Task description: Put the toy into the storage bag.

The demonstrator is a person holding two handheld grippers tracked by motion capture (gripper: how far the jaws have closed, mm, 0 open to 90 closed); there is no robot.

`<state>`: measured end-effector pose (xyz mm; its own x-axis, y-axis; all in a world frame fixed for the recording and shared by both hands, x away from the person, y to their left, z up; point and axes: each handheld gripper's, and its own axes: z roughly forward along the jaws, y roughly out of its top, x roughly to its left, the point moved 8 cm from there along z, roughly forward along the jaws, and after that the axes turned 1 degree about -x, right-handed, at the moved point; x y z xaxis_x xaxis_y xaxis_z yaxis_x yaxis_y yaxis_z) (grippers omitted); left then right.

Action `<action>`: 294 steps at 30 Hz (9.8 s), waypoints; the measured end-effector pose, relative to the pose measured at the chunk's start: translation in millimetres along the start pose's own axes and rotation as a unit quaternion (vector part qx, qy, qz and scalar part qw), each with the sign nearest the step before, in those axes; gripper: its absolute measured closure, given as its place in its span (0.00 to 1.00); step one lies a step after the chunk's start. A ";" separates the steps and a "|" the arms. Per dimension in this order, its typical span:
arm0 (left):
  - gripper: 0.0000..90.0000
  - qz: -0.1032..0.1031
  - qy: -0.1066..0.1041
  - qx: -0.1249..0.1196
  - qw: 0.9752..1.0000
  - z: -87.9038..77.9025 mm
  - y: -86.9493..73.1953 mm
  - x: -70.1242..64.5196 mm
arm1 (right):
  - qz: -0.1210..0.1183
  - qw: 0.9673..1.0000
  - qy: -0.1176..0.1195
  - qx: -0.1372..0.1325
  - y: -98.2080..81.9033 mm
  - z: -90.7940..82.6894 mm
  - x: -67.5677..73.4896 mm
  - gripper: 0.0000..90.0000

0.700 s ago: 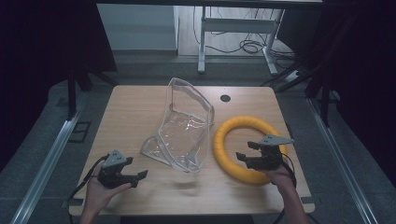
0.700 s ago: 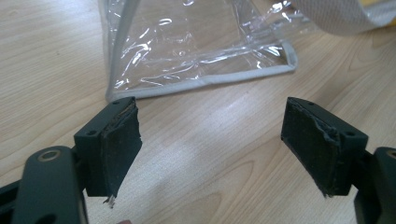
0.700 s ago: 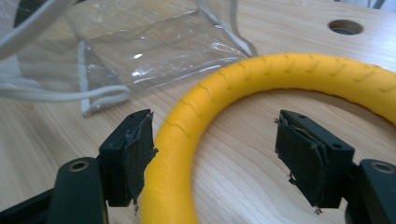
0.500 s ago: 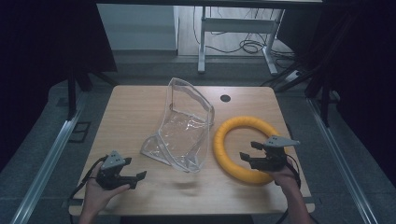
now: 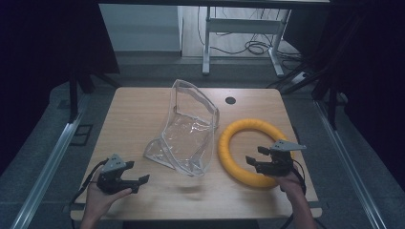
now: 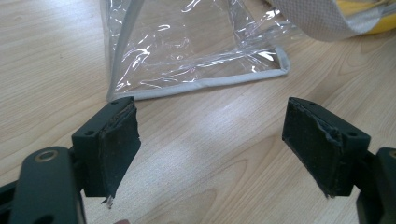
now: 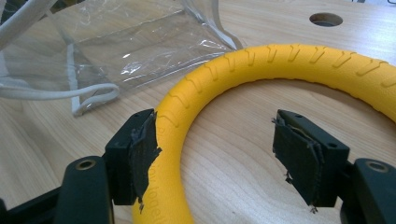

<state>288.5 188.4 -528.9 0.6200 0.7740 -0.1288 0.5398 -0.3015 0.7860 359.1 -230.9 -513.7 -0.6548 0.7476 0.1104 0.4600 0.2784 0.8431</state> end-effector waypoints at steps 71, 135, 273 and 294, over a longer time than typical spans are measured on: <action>0.22 0.012 -0.002 0.015 1.000 -3.3 -2.5 -3.4 | -0.202 0.879 0.029 0.431 -49.7 53.7 45.1 0.45; 0.25 0.005 0.011 -0.003 1.000 -7.1 -0.8 2.3 | -0.054 0.977 0.150 0.141 99.4 -25.3 16.4 0.56; 0.25 0.008 0.015 0.002 1.000 -5.8 -2.6 4.0 | -0.116 0.943 0.297 -0.096 252.3 -28.4 178.9 0.55; 0.25 0.011 0.016 0.007 1.000 -4.6 -3.5 4.3 | -0.105 0.931 0.340 -0.079 235.5 -3.8 198.9 0.55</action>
<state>286.6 195.4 -529.4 0.6141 0.7839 -0.0916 0.5335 -0.3268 0.7801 334.9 -18.9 -291.2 -0.9736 0.1174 0.1957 0.2193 0.2431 0.9449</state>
